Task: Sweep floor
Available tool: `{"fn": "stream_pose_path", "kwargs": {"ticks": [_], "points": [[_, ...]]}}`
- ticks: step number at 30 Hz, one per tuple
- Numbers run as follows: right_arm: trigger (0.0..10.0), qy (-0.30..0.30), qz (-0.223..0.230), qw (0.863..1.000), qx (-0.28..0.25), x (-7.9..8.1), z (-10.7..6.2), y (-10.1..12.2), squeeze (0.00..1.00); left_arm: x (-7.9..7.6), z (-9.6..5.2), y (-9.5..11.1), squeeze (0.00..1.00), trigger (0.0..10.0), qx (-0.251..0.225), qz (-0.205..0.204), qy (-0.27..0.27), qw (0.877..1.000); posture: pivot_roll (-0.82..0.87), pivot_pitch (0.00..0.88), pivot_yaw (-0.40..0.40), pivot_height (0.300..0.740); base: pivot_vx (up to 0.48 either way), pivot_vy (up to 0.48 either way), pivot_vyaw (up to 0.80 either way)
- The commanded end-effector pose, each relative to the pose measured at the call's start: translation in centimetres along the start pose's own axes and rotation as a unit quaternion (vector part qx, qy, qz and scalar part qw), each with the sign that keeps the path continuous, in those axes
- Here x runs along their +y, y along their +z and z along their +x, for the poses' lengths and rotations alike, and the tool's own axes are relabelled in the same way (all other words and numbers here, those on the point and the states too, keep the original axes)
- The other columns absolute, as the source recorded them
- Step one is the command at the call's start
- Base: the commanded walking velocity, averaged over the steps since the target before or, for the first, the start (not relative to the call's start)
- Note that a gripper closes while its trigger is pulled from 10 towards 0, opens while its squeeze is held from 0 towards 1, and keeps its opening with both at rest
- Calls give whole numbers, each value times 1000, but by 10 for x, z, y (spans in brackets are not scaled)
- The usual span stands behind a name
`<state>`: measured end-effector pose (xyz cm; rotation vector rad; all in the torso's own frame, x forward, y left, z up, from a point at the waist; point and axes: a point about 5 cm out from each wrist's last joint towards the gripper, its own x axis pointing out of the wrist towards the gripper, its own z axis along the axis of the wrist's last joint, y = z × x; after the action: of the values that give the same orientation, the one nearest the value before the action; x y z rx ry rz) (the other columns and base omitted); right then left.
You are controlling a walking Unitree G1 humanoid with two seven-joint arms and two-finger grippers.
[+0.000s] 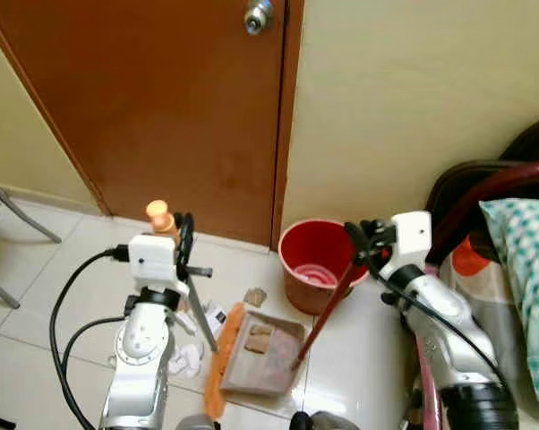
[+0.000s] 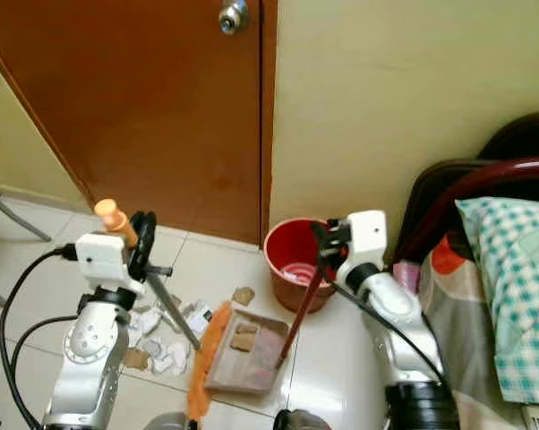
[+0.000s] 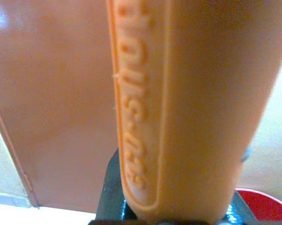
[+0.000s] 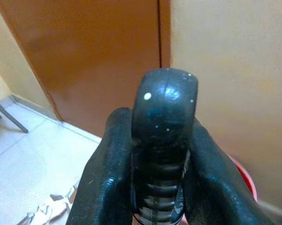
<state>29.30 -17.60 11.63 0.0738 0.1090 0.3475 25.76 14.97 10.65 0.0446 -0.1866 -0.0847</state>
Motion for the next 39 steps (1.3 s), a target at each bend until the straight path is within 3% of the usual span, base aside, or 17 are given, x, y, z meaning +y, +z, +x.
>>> {"fn": "stream_pose_path", "kwargs": {"ticks": [1,4,12,16,19,21,26,29,34,37,39], "points": [[10000,21,-7,999,-28,2,1,17,0,2,-4,-3,0,10000,7,8,4,1000,-1,0,-23,740,0,0,0],[10000,47,-21,997,-61,1,2,44,0,6,-7,-4,0,10000,10,15,20,1000,-11,0,-24,740,0,0,0],[10000,63,6,993,-103,8,11,76,0,12,-9,-7,0,10000,16,20,55,998,-10,0,-27,740,0,0,0],[10000,34,24,988,-149,-2,16,110,0,11,-11,-9,0,10000,20,8,58,998,-13,0,-25,740,0,0,0],[10000,28,23,985,-166,-3,17,121,0,9,-11,-9,0,10000,20,9,56,998,-15,0,-25,740,0,0,0],[10000,1,16,977,-213,-10,19,148,0,5,-10,-9,0,10000,20,2,49,999,-19,0,-24,740,0,0,0],[10000,-46,7,964,-260,-20,22,175,0,0,-9,-10,0,10000,18,-13,29,999,-28,0,-20,740,0,0,0],[10000,-60,-7,955,-291,-21,23,194,0,-3,-9,-10,0,10000,18,-14,25,999,-28,0,-21,740,0,0,0],[10000,-96,-76,938,-324,-22,30,211,0,-4,-9,-10,0,10000,18,-16,24,999,-28,0,-20,740,0,0,0],[10000,-108,-111,925,-347,-14,35,222,0,-5,-8,-10,0,10000,17,-17,23,999,-23,0,-22,740,0,0,0],[10000,-85,-175,917,-348,1,47,221,0,-7,-9,-10,0,10000,19,-19,21,999,-23,0,-22,740,0,0,0]]}}
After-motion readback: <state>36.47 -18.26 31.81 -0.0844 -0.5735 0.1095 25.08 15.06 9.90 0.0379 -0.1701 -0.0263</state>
